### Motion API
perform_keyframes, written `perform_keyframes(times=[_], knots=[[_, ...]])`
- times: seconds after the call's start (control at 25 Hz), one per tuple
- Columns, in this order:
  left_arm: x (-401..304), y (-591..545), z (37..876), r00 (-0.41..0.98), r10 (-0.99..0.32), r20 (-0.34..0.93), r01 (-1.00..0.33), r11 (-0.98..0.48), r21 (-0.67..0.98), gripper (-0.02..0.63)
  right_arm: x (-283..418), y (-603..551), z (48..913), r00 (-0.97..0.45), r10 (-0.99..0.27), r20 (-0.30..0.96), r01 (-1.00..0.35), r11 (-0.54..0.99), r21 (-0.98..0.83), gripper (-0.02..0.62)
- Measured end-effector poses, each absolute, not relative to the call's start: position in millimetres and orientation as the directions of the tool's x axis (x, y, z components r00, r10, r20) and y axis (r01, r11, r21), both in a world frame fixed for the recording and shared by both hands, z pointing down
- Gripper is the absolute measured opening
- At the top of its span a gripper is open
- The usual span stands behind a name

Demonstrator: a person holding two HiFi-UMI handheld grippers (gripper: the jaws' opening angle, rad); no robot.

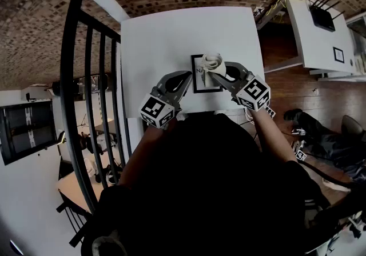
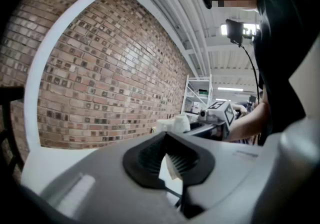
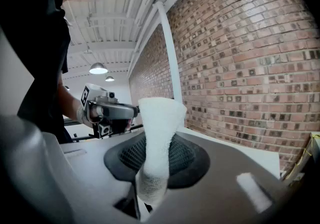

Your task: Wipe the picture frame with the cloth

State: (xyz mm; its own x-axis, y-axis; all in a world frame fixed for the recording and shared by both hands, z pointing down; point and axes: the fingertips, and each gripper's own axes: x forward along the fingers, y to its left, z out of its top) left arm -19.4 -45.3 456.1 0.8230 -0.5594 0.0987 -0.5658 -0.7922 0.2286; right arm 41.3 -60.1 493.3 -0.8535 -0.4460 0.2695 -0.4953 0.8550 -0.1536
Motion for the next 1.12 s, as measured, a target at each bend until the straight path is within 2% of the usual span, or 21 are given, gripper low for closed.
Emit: perform_keyframes(times=[0.48, 0.92, 1.12], knots=[[-25.2, -63.1, 467.2, 0.803, -0.58, 0.136, -0.594, -0.768, 0.24, 0.0, 27.3, -94.1, 587.1, -0.776, -0.312, 0.549, -0.412, 0.909, -0.067, 0.094], [-27.7, -76.3, 502.1, 0.769, -0.588, 0.25, -0.639, -0.704, 0.31, 0.0, 4.3, -116.1, 661.3, -0.655, -0.133, 0.744, -0.235, 0.971, -0.033, 0.097], [-23.8, -75.2, 512.9, 0.762, -0.584, 0.279, -0.647, -0.693, 0.319, 0.0, 2.7, -126.4, 695.9, -0.552, -0.091, 0.829, -0.149, 0.989, 0.009, 0.097]])
